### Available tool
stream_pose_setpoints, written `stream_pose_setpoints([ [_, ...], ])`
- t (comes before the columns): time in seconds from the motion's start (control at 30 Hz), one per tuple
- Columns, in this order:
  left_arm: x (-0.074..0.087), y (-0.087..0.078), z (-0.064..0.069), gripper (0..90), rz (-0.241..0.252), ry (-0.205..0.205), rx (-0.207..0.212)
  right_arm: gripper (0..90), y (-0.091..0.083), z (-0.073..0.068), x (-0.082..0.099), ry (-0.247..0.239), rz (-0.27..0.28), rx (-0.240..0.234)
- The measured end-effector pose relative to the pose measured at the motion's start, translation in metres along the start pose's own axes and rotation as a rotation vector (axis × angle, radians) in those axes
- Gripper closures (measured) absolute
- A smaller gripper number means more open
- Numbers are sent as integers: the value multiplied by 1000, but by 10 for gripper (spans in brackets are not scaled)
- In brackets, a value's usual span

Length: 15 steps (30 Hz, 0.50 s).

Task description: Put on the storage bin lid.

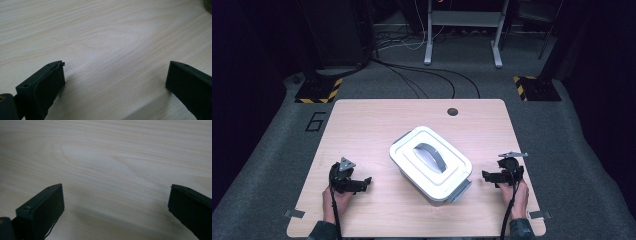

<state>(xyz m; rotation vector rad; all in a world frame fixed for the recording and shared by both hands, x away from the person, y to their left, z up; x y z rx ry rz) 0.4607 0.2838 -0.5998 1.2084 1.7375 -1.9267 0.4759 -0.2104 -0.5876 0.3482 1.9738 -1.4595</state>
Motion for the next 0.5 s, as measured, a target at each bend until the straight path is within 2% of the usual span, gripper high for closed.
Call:
stream_pose_setpoints([
  [0.13, 0, 0, 0, 18, 0, 3, -1, 0, 2, 2, 6, -3, -10, 7],
  [0.2, 0, 0, 0, 19, 0, 2, -1, 0, 2, 2, 9, -15, -10, 34],
  [0.23, 0, 0, 0, 19, 1, 1, 1, 0, 3, 3, 10, -36, -8, 43],
  [0.3, 0, 0, 0, 19, -1, 4, -1, 0, 3, 1, 11, -37, -7, 50],
  [0.33, 0, 0, 0, 19, 0, 3, -1, 0, 4, 1, 12, -58, 10, 55],
  [0.43, 0, 0, 0, 19, 0, 2, -2, 0, 3, 2, 13, -71, 54, 52],
  [0.5, 0, 0, 0, 20, 1, 0, -2, 0, 3, 1, 13, -65, 53, 50],
])
Point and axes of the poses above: each handheld gripper's, and its own axes: y roughly forward along the jaws, x roughly out of its underside, z roughly to its right, the point moved 10 cm from there along y, roughly forward along the jaws, and after that the axes turned 6 degrees about -x, right-handed, at the moved point
